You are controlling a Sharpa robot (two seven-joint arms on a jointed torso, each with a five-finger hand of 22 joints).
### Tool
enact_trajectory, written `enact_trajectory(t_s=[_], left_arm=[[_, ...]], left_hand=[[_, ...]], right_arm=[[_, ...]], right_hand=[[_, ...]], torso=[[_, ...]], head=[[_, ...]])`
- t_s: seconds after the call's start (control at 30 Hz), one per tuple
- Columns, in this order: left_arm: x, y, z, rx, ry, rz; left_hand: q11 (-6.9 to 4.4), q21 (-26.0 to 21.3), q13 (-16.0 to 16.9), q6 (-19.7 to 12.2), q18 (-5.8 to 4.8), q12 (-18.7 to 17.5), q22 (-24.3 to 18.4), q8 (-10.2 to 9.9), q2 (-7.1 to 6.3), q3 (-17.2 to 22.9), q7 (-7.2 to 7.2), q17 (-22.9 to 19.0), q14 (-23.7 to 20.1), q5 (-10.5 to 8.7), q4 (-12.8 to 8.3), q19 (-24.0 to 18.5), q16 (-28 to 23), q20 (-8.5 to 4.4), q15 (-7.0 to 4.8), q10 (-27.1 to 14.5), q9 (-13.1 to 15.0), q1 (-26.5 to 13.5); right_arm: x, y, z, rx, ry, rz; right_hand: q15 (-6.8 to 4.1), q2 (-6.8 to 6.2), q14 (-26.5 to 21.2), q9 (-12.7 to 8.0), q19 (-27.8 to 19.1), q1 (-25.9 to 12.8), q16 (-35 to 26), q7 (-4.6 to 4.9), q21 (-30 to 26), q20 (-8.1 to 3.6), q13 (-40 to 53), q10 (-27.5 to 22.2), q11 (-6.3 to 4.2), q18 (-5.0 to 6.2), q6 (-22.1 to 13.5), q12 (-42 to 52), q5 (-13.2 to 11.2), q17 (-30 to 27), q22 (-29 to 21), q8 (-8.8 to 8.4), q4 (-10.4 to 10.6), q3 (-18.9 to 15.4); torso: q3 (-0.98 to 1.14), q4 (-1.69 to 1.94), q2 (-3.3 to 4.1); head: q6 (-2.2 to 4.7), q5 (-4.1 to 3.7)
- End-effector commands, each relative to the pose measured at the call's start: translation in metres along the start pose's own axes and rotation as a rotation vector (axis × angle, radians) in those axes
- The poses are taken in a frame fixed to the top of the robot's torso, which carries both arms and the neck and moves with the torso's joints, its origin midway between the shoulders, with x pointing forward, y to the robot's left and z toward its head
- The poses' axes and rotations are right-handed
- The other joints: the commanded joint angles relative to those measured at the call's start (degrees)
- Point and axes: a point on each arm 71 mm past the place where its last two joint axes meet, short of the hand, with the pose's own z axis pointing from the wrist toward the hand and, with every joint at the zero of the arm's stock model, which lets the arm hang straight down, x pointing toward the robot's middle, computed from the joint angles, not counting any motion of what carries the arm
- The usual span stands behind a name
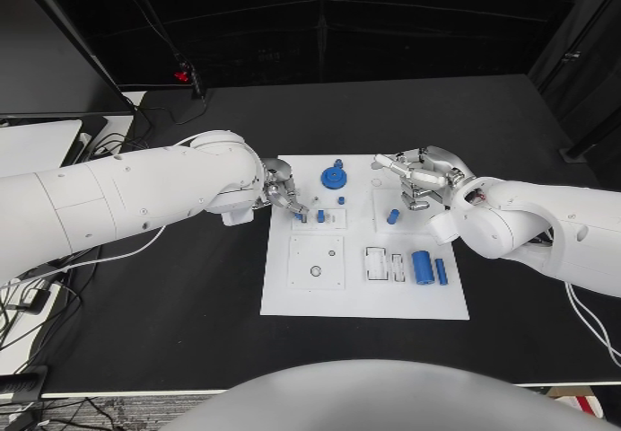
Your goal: Assemble the parts on the task board
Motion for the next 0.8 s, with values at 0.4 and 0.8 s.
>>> enact_trajectory(t_s=[0.4,0.8], left_arm=[[0.0025,0.0001,0.0023,-0.010,0.031,0.010],[0.0036,-0.0003,0.0037,-0.005,0.035,0.010]], left_hand=[[-1.57,-0.42,5.54,0.71,0.39,-0.15,14.09,0.29,4.76,2.56,-0.84,15.09,5.89,0.13,-1.38,3.46,0.05,-0.16,-0.36,7.75,0.13,5.11],[-1.53,-0.46,5.54,0.64,0.40,-0.15,14.07,0.27,4.66,2.92,-0.80,15.09,5.89,-0.01,-1.38,3.42,0.05,-0.14,-0.34,7.75,0.17,4.93]], right_arm=[[0.0005,0.0016,-0.0001,-0.010,0.002,0.001],[0.0006,0.0015,0.0000,-0.010,0.002,0.001]], right_hand=[[0.29,0.58,5.95,0.07,-0.12,0.06,0.14,1.15,-0.03,0.04,15.08,5.97,0.38,0.50,-0.45,0.14,0.08,15.09,11.25,0.33,0.03,-0.29],[0.29,0.58,5.95,0.07,-0.12,0.06,0.14,1.15,-0.03,0.04,15.08,5.97,0.38,0.50,-0.45,0.14,0.08,15.09,11.25,0.33,0.03,-0.29]], torso=[[-0.05,-0.04,-0.01],[-0.01,-0.03,0.00]], head=[[0.00,-0.05],[0.00,-0.13]])
